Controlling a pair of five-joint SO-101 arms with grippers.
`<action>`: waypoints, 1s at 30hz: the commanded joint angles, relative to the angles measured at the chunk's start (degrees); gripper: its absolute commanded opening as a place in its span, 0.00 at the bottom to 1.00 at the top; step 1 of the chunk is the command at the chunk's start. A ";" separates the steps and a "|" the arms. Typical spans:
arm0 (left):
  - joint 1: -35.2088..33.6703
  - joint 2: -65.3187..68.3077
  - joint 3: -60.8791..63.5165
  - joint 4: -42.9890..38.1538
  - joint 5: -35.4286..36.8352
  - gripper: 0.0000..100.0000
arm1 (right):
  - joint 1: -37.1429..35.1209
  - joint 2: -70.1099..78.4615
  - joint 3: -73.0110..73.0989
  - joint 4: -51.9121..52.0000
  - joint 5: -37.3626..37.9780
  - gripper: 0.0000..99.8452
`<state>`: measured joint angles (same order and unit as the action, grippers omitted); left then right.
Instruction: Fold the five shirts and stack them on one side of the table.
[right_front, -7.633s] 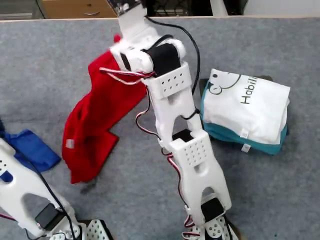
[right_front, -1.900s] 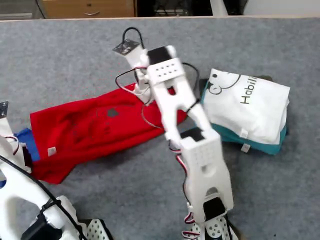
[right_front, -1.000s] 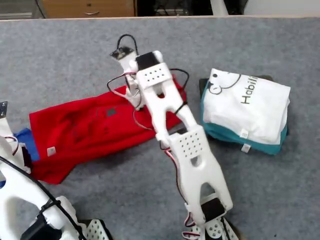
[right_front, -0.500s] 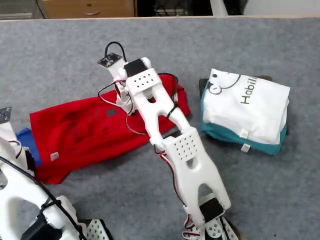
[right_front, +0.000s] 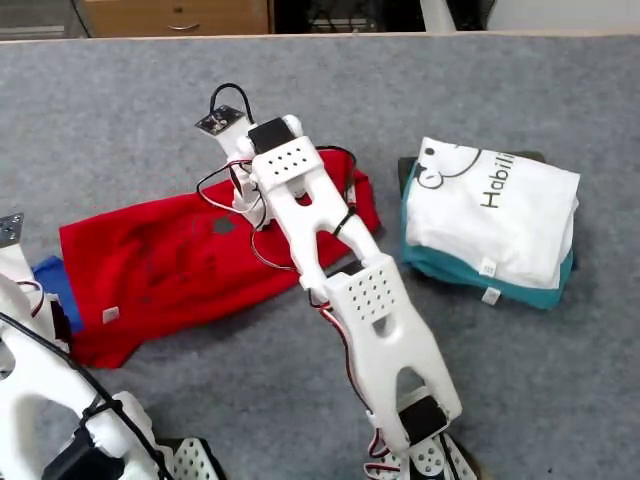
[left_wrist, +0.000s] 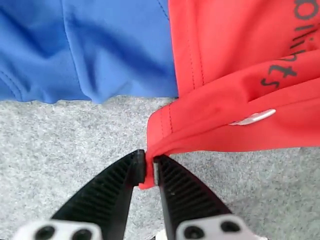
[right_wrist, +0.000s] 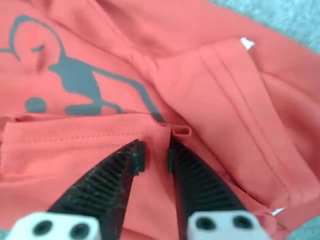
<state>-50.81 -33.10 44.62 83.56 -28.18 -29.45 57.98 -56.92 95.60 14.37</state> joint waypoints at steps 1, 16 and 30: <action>-0.40 -1.41 -0.31 -0.35 -0.18 0.03 | 2.11 -0.22 -0.13 -1.76 0.09 0.10; -0.40 -1.41 -0.22 -0.26 -0.18 0.03 | 3.96 4.62 -0.22 -2.46 3.87 0.09; 1.54 -1.41 -16.40 -0.09 12.40 0.03 | 3.52 -1.45 -31.60 5.71 0.35 0.01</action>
<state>-50.73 -33.10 36.26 83.56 -20.18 -25.85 62.99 -80.66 100.70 16.57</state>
